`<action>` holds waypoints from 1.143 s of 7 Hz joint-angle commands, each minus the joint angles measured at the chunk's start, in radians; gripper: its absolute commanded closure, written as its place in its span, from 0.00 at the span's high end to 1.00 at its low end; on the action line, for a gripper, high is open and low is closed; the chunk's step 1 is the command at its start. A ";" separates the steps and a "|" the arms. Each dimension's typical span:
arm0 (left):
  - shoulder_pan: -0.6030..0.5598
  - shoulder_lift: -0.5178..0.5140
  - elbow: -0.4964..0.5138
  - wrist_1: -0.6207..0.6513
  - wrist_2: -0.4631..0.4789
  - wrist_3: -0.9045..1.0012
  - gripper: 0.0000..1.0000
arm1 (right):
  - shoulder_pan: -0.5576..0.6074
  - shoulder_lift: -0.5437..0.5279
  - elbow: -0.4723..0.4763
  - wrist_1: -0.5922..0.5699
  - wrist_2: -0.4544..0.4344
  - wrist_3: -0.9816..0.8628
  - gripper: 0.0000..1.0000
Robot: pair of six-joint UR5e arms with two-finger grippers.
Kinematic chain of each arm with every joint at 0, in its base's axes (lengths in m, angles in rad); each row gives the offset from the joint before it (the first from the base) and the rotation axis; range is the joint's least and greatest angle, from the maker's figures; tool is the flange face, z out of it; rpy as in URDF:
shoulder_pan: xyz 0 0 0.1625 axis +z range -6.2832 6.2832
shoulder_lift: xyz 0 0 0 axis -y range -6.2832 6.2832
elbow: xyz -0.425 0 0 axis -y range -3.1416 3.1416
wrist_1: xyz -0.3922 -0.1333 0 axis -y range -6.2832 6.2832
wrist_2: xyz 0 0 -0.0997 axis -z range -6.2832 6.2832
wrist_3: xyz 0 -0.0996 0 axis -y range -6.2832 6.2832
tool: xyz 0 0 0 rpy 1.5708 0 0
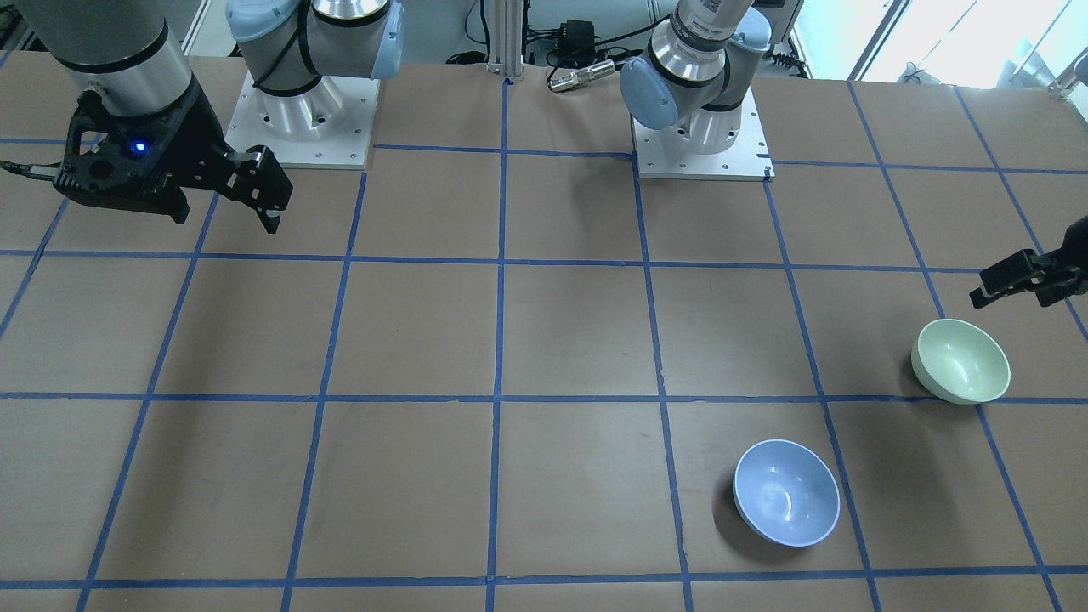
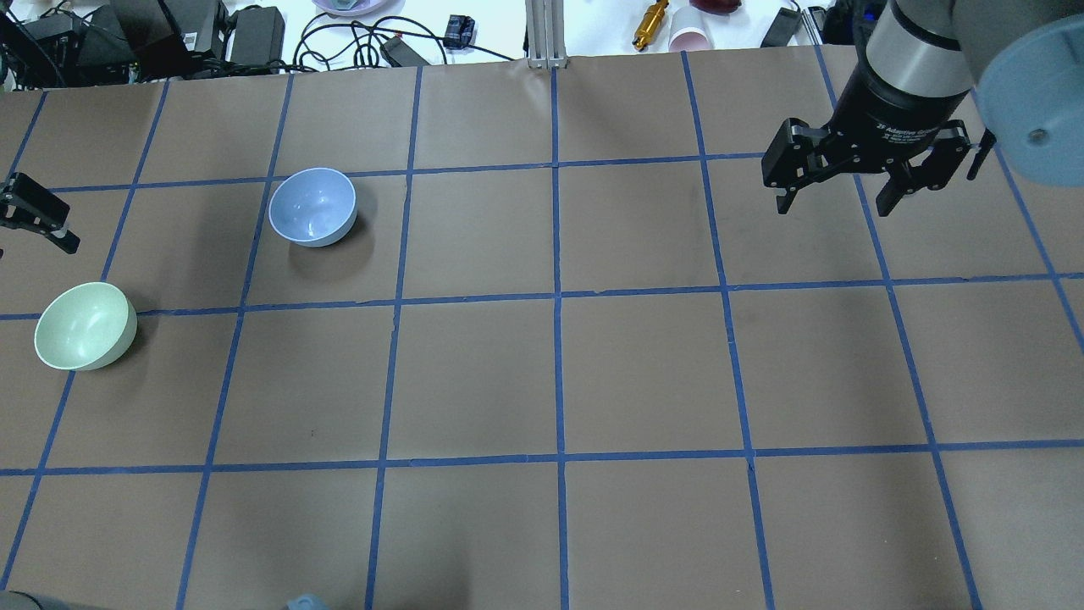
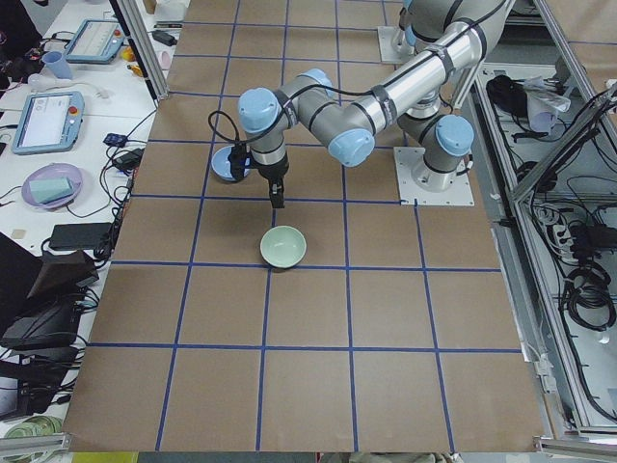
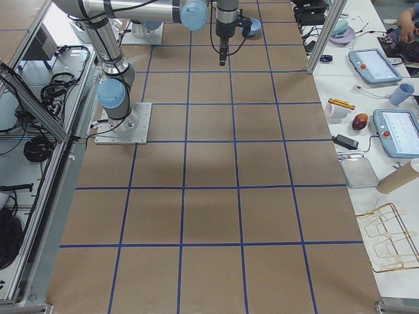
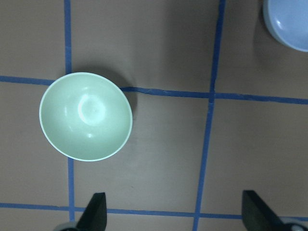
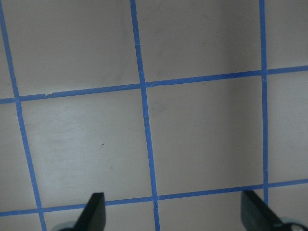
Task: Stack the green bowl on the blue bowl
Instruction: 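Move the left gripper over to the pale green bowl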
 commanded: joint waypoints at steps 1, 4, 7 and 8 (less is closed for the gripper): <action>0.063 -0.086 -0.004 0.117 -0.003 0.125 1.00 | 0.000 0.000 0.000 0.000 0.000 0.000 1.00; 0.143 -0.197 -0.004 0.218 -0.083 0.218 1.00 | 0.000 0.000 0.000 0.000 0.000 0.000 1.00; 0.155 -0.289 -0.008 0.299 -0.084 0.249 1.00 | 0.000 0.000 0.000 0.000 0.000 0.000 1.00; 0.164 -0.304 -0.020 0.302 -0.085 0.265 1.00 | 0.000 0.000 0.000 0.000 0.000 0.000 1.00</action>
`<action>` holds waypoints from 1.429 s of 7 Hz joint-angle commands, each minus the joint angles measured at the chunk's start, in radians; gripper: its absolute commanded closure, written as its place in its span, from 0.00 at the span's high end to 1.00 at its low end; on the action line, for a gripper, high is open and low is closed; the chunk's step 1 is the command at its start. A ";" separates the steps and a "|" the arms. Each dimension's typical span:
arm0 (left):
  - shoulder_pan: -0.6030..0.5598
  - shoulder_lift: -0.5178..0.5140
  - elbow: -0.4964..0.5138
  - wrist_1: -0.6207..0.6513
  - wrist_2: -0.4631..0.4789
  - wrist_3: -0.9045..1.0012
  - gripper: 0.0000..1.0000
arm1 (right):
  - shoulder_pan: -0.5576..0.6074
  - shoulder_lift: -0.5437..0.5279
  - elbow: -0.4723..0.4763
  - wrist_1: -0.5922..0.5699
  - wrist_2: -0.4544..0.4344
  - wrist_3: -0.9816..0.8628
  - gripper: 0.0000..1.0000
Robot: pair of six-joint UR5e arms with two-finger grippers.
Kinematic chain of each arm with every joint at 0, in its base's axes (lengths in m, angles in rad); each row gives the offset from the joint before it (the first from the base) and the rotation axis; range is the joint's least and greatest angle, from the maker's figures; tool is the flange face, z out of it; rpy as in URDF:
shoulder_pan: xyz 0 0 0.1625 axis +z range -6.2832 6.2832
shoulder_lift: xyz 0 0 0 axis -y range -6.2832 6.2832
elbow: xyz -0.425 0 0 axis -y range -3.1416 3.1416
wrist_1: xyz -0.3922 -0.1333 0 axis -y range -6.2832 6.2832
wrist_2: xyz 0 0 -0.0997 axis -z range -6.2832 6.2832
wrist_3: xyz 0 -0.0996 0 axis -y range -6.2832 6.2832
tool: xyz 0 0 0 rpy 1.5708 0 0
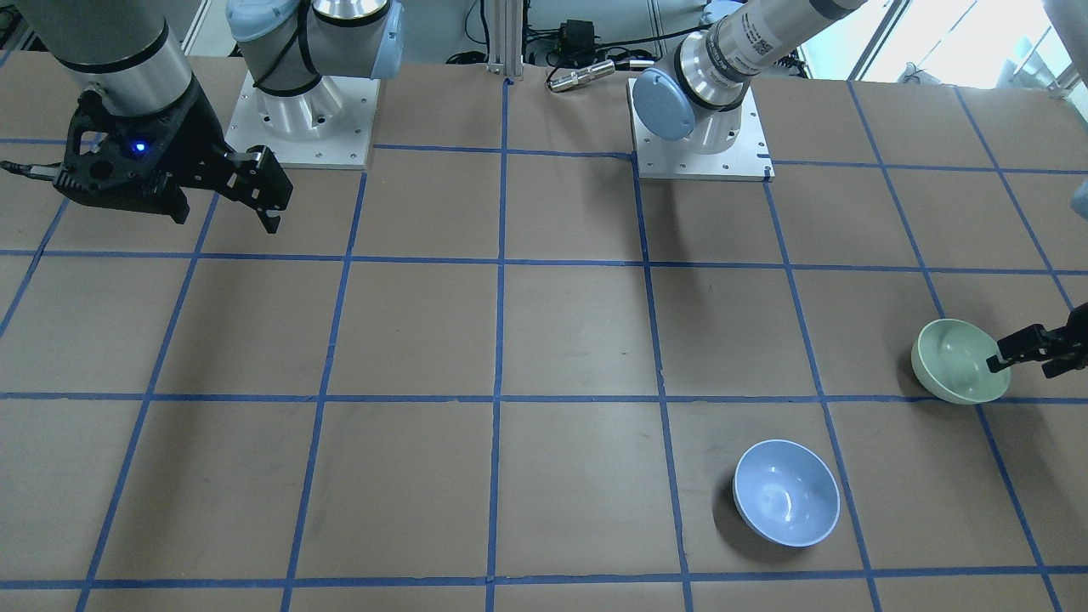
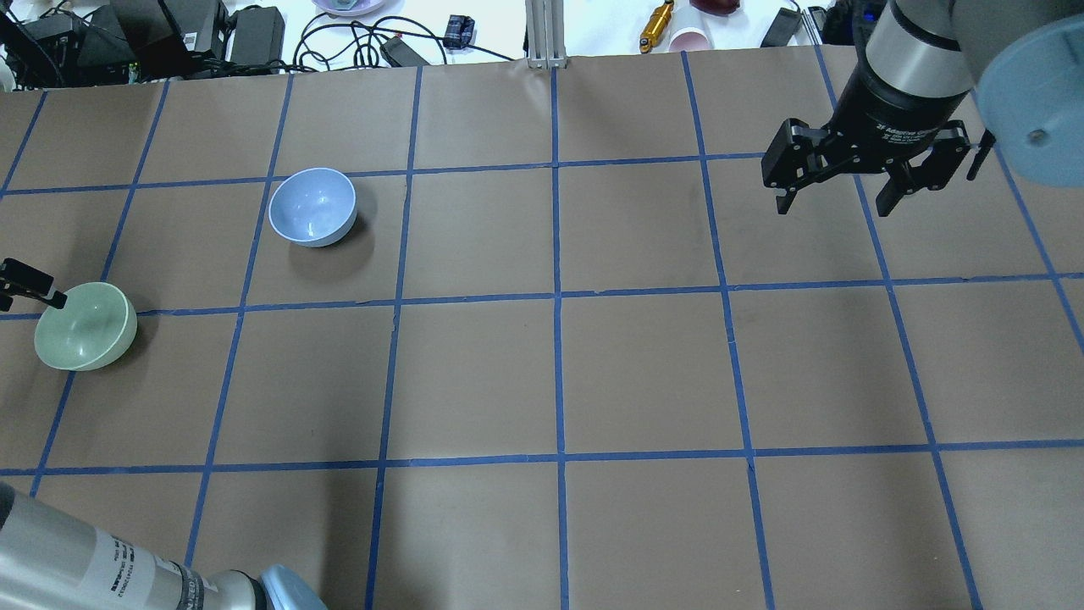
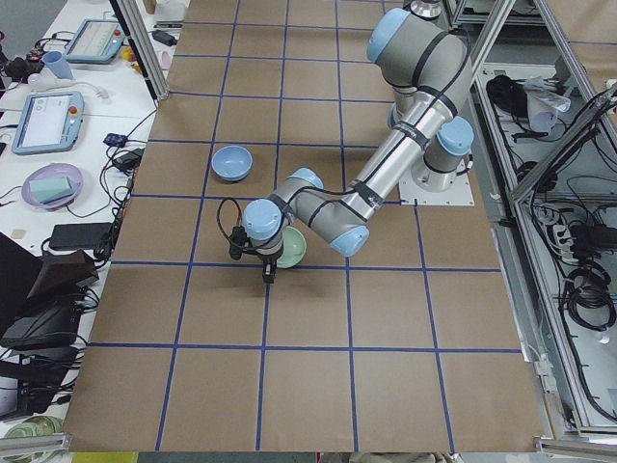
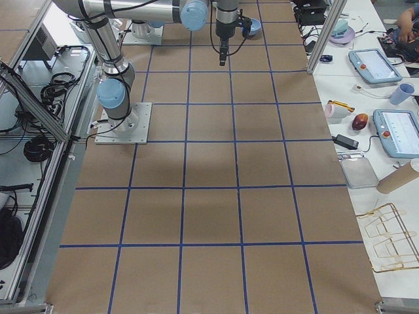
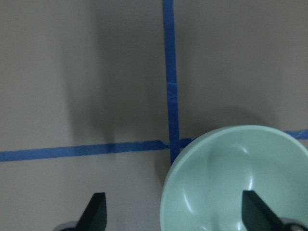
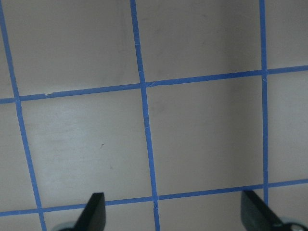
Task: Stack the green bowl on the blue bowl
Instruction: 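Lower the left gripper and grip the pale green bowl's rim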
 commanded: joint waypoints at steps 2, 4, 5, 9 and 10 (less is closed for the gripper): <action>0.011 -0.022 -0.048 0.024 0.001 0.061 0.92 | 0.000 0.000 0.000 0.000 0.000 0.000 1.00; 0.014 -0.022 -0.069 0.033 -0.001 0.076 0.91 | 0.000 0.000 0.000 0.000 0.000 0.000 1.00; 0.014 -0.020 -0.068 0.034 -0.001 0.079 0.86 | 0.000 0.000 0.000 0.000 0.000 0.000 1.00; 0.014 -0.031 -0.072 0.047 -0.043 0.088 0.69 | 0.000 0.000 0.000 0.000 0.000 0.000 1.00; 0.014 -0.032 -0.071 0.047 -0.047 0.088 0.66 | 0.000 0.000 0.000 0.000 0.000 0.000 1.00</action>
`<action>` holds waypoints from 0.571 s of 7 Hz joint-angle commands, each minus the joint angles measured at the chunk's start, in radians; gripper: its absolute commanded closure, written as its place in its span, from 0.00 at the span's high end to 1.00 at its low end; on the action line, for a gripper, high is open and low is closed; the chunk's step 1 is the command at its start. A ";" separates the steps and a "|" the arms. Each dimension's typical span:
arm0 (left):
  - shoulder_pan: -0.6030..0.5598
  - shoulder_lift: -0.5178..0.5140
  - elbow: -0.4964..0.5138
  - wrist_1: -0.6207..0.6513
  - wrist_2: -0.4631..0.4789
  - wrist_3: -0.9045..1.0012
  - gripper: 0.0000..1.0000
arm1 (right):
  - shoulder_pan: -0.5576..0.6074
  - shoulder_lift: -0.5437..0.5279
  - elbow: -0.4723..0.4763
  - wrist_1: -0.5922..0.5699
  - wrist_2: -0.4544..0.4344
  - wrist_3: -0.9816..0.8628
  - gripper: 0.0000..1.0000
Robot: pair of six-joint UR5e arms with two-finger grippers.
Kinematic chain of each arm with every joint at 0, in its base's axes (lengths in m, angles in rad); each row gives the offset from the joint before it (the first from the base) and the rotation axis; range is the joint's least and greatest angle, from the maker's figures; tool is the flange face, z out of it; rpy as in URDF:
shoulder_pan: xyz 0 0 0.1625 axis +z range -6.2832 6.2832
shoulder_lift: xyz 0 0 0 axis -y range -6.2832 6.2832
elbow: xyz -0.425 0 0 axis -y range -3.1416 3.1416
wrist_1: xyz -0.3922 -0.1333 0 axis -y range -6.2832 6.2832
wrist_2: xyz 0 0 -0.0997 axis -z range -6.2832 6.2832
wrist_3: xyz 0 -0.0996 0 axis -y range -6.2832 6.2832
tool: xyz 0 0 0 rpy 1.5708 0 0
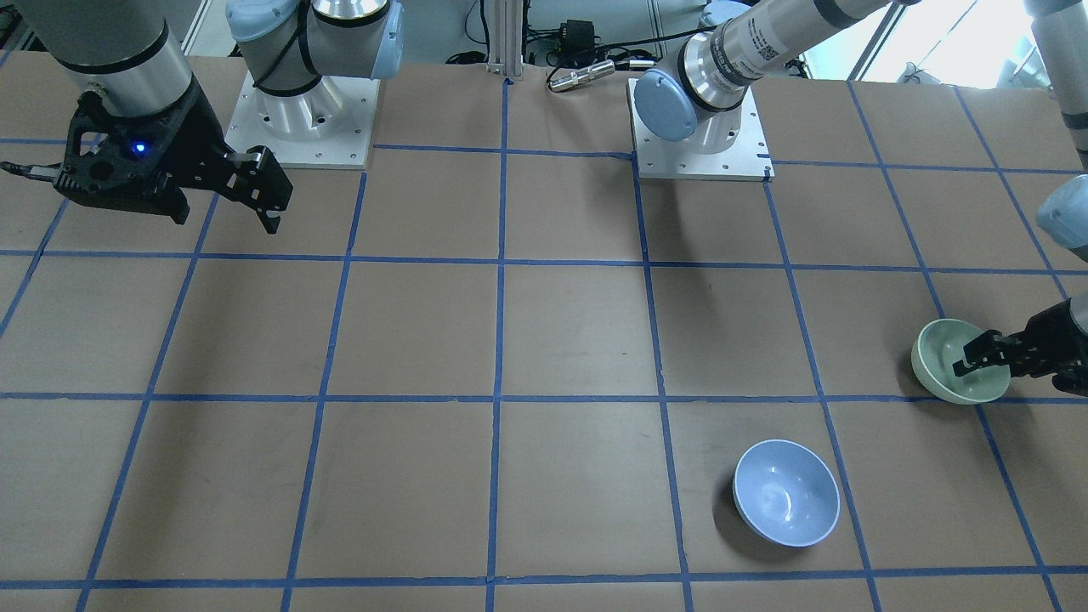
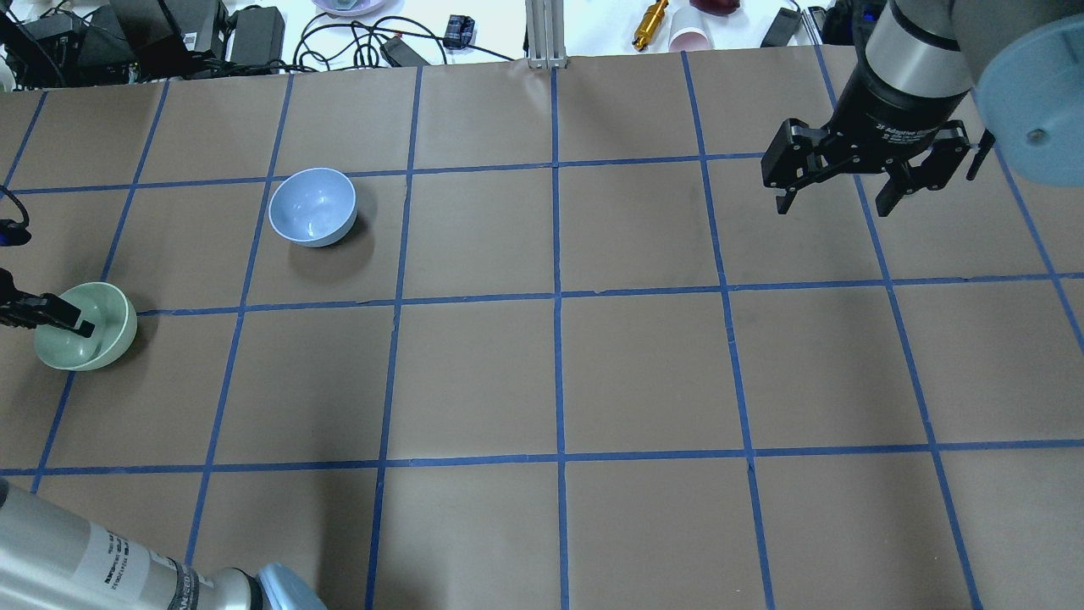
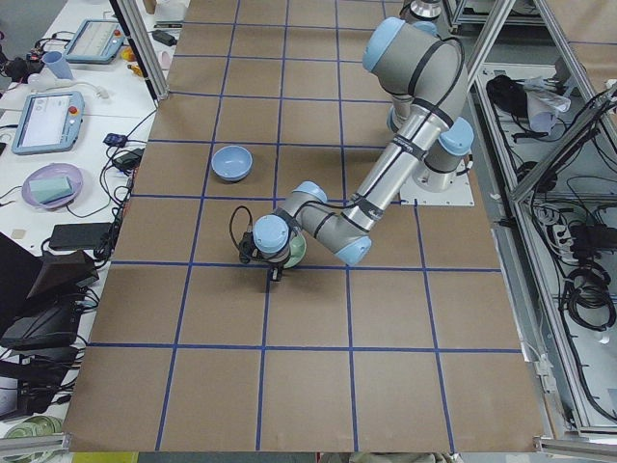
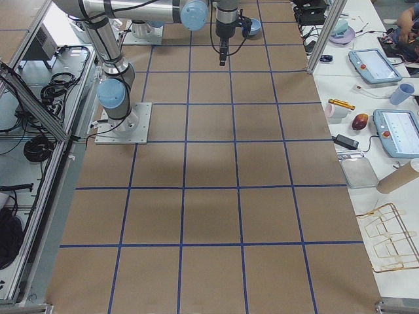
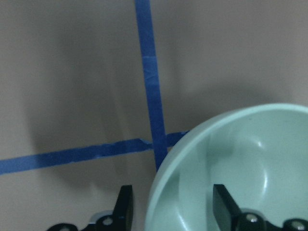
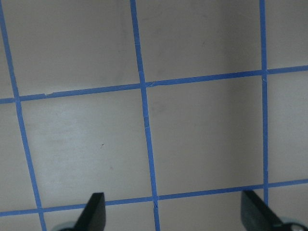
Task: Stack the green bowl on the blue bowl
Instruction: 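Lower the left gripper and grip the pale green bowl's rim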
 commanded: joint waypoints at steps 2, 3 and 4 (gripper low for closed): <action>0.000 -0.003 0.001 0.000 -0.005 0.000 0.51 | 0.000 0.000 0.001 0.000 0.000 0.000 1.00; 0.000 -0.003 0.001 0.000 -0.003 0.000 0.41 | 0.000 0.000 0.000 0.000 0.000 0.000 1.00; 0.000 -0.003 0.001 0.000 -0.002 0.000 0.24 | 0.000 0.000 0.000 0.000 0.000 0.000 1.00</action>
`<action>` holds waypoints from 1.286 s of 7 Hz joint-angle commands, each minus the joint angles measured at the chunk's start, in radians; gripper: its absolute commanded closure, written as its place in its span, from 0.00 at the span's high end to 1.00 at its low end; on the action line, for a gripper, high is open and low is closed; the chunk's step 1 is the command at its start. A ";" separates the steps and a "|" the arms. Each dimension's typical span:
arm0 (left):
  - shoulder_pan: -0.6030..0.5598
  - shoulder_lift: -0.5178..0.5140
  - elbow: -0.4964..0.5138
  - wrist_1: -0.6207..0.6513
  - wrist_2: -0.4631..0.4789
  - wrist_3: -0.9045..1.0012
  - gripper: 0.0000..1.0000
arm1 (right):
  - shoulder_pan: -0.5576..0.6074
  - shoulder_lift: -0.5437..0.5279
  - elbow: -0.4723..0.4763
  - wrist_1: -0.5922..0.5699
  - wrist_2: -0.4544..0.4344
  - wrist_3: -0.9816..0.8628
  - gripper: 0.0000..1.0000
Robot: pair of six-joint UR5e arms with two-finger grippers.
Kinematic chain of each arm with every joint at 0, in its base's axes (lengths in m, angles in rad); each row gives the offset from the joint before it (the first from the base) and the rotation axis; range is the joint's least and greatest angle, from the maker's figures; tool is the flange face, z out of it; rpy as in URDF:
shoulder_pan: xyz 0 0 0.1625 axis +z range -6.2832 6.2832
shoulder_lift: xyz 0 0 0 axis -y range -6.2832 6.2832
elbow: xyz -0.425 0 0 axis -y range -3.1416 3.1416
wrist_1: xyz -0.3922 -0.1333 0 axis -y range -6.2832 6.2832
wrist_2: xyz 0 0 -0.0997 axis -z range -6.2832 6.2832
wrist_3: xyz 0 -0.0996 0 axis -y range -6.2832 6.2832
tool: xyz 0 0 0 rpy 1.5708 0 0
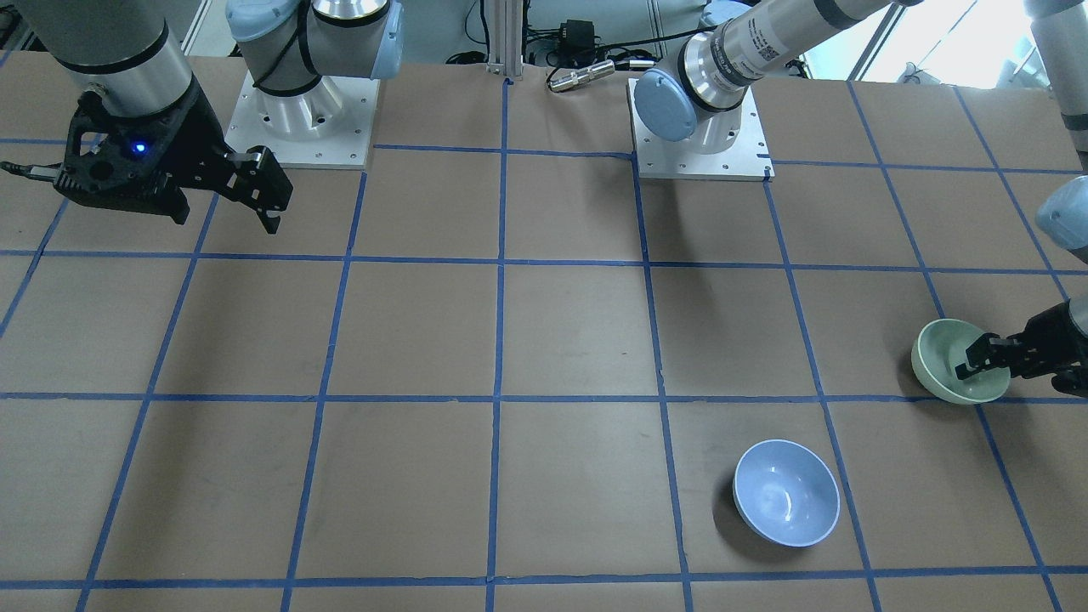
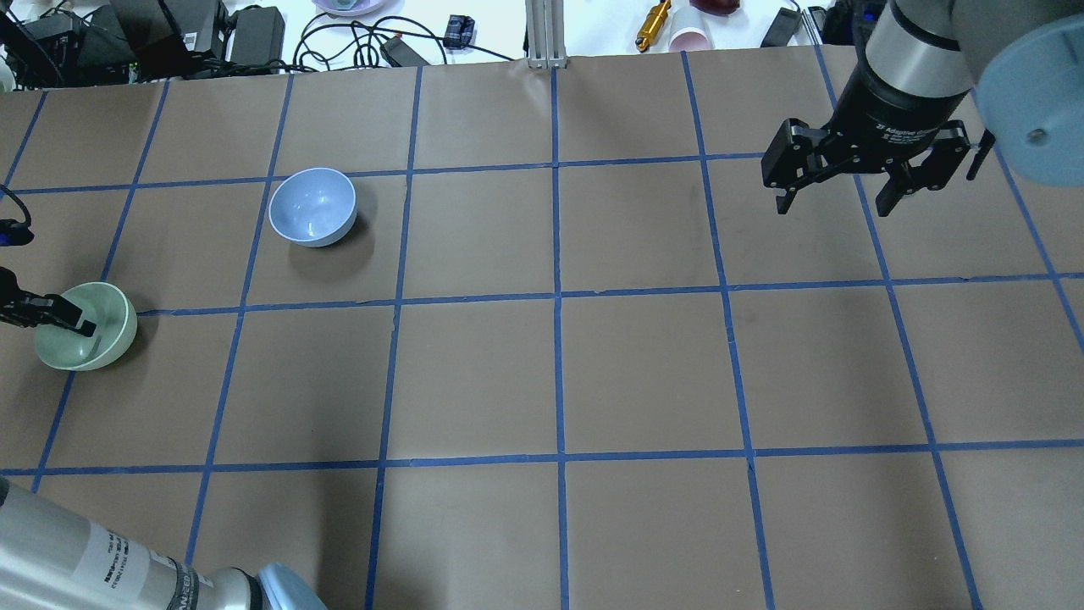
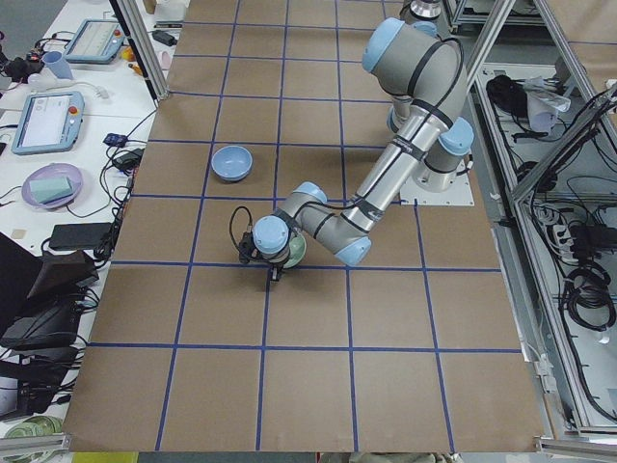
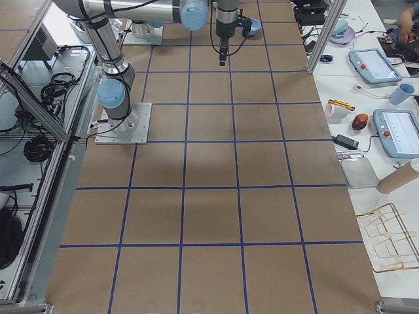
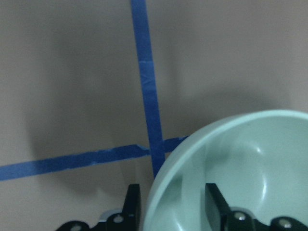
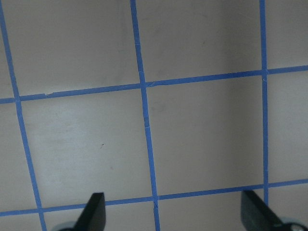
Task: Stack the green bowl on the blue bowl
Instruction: 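Lower the left gripper and grip the pale green bowl's rim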
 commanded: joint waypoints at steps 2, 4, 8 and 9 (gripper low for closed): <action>0.000 0.003 0.005 0.000 0.003 -0.003 0.03 | 0.000 0.000 0.000 0.000 0.000 0.000 1.00; 0.000 0.026 0.012 -0.008 -0.003 -0.014 0.01 | 0.000 0.000 0.000 0.000 0.000 0.000 1.00; 0.023 0.072 0.017 -0.015 -0.067 -0.011 0.01 | 0.000 0.000 0.001 0.000 0.001 0.000 1.00; 0.020 0.093 0.018 -0.031 -0.070 -0.012 0.01 | 0.000 0.000 0.000 0.000 0.000 0.000 1.00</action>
